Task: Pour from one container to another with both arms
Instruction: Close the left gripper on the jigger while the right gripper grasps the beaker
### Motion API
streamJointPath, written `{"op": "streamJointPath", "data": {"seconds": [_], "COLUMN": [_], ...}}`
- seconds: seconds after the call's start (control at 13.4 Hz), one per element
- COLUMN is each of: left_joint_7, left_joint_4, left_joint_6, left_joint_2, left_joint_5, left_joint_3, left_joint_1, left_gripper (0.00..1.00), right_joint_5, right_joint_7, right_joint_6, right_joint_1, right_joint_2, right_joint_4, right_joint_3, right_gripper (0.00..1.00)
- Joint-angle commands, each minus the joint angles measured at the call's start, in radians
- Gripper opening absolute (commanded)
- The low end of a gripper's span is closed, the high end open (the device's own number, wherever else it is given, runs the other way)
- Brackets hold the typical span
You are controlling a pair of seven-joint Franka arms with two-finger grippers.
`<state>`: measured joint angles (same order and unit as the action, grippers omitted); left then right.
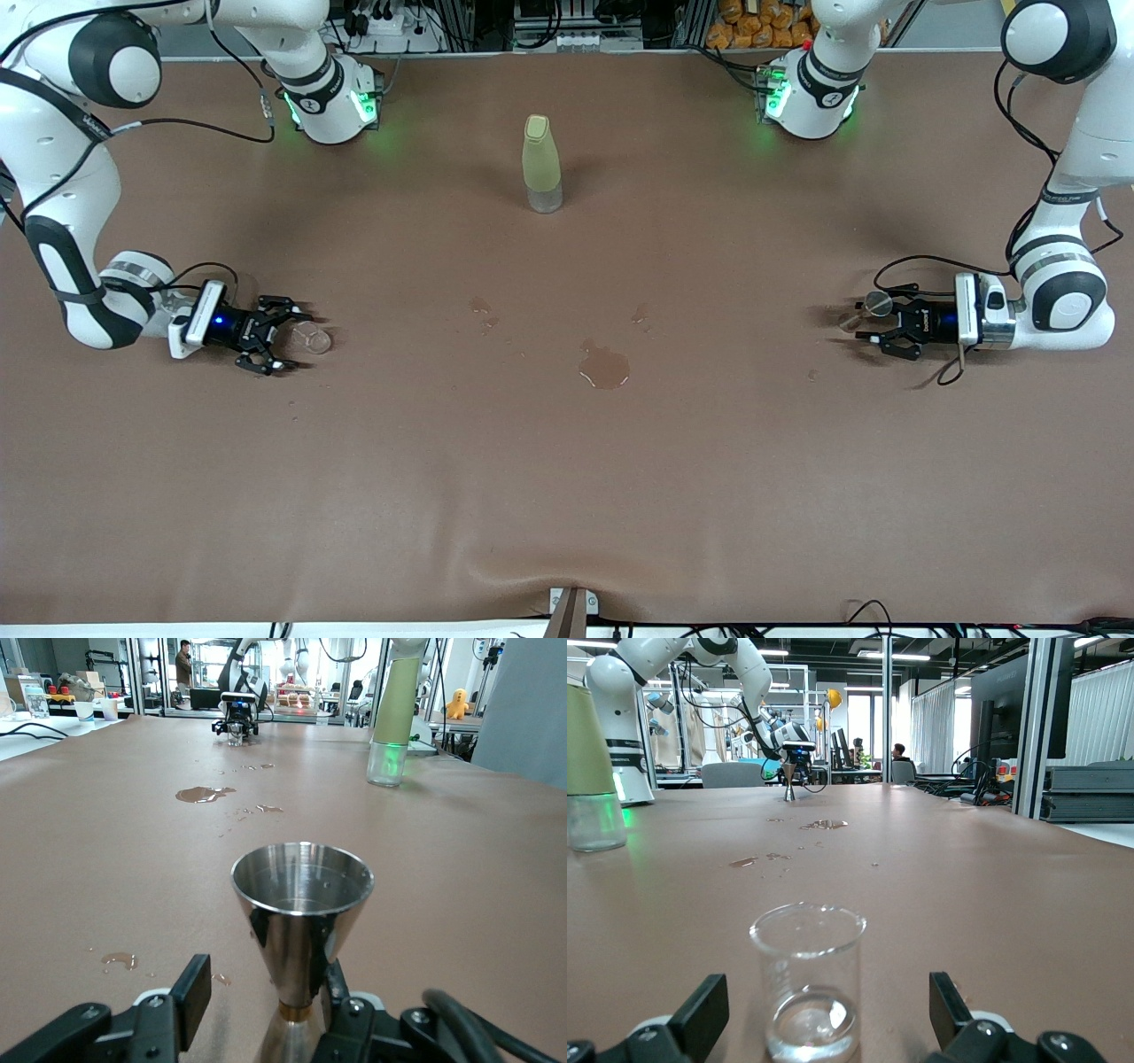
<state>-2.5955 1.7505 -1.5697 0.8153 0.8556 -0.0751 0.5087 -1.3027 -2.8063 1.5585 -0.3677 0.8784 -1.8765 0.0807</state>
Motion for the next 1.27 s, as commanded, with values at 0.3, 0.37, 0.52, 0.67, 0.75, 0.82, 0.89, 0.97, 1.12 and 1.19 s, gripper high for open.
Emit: {"op": "streamJointPath", "data": {"seconds": [0.3,0.37,0.52,0.67,0.75,0.82,0.89,0.97,1.12,1.19], "left_joint_7": [-0.025,-0.025,-0.025,-0.023,-0.020,-0.011,-0.011,-0.011,-0.009,-0.006], "left_joint_4": [0.009,0.009,0.006,0.001,-0.002,-0.009,-0.026,-0.048,-0.072,-0.072], "left_joint_6": [-0.012,-0.012,-0.012,-0.012,-0.010,-0.007,-0.007,-0.006,-0.007,-0.012], "left_joint_2": [-0.004,-0.005,-0.011,-0.016,-0.021,-0.025,-0.034,-0.034,-0.034,-0.034], "left_joint_5": [0.025,0.025,0.025,0.025,0.025,0.026,0.025,0.025,0.060,0.104], "left_joint_3": [0.003,0.003,0.003,0.003,0.001,-0.014,-0.052,-0.086,-0.155,-0.170], "left_joint_1": [-0.004,-0.004,-0.013,-0.018,-0.027,-0.029,-0.025,-0.024,-0.030,-0.042], "left_gripper": [0.39,0.32,0.28,0.15,0.09,0.08,0.08,0.08,0.06,0.01], "right_joint_5": [-0.052,-0.052,-0.053,-0.072,-0.082,-0.086,-0.086,-0.084,-0.084,-0.084], "right_joint_7": [-0.291,-0.292,-0.308,-0.326,-0.347,-0.351,-0.351,-0.351,-0.351,-0.351], "right_joint_6": [0.061,0.061,0.061,0.061,0.061,0.066,0.066,0.065,0.063,0.063], "right_joint_1": [0.044,0.044,0.055,0.075,0.082,0.087,0.089,0.089,0.095,0.096], "right_joint_2": [0.034,0.037,0.047,0.059,0.062,0.066,0.067,0.067,0.067,0.067], "right_joint_4": [-0.003,-0.003,-0.003,-0.004,-0.006,-0.009,-0.009,-0.009,-0.009,-0.009], "right_joint_3": [0.008,0.008,0.008,0.008,0.008,0.008,0.008,0.008,0.008,0.008], "right_gripper": [1.00,1.00,1.00,1.00,1.00,1.00,1.00,1.00,1.00,1.00]}}
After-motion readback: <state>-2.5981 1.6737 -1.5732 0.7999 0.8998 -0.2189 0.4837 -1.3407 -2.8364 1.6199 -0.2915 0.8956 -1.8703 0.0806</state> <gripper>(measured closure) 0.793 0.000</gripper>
